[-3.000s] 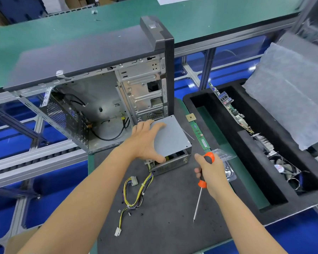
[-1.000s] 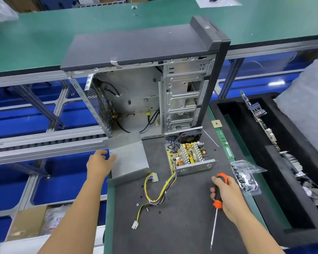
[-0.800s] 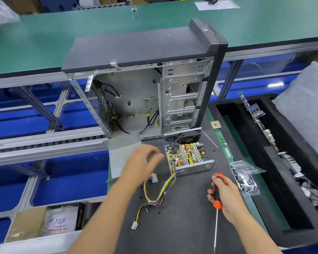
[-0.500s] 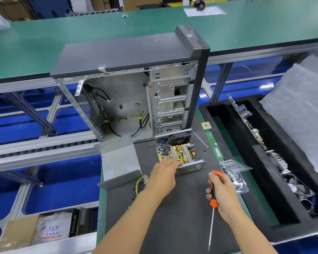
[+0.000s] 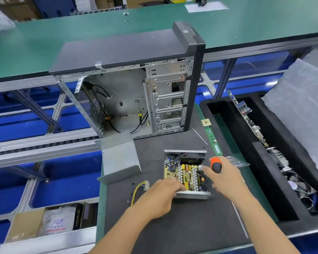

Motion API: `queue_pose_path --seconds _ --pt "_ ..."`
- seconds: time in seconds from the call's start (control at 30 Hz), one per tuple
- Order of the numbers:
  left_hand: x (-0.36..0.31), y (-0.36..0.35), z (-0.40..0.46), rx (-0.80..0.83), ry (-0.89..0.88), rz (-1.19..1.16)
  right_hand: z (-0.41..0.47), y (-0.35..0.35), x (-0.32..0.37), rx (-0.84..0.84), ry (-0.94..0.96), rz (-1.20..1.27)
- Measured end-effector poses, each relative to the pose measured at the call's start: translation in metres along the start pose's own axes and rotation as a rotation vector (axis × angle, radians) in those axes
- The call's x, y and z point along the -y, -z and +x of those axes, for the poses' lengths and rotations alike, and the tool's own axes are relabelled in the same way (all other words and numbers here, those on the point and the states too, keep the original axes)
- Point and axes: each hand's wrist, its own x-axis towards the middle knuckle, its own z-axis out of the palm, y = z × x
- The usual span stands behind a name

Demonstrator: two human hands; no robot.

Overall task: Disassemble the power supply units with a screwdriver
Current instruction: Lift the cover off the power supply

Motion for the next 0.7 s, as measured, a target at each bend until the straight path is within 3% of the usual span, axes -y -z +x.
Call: queue_pose_path --seconds 0.23,0.4,0.53,0.63,0.7 --pt "0.004 -0.006 -0.006 -0.073 -0.080 0.268 0.009 -0.016 0.017 -0.118 0.117 -0.620" --pt "0.019 0.001 -0.013 -0.220 -0.105 0.404 0.013 -0.023 0.018 -0.040 0.204 -0.616" --pt "0.036 0.003 -0.017 -0.589 0.176 0.257 0.008 -0.027 0.012 -0.106 0.180 -0.575" --pt "0.030 -0.006 -0.020 -0.650 0.428 -0.082 -0.001 -0.028 0.004 -0.146 0.177 -0.593" --pt "0.017 -0.008 -0.024 -0.711 0.489 -0.110 -0.006 -0.028 0.000 -0.166 0.170 -0.621"
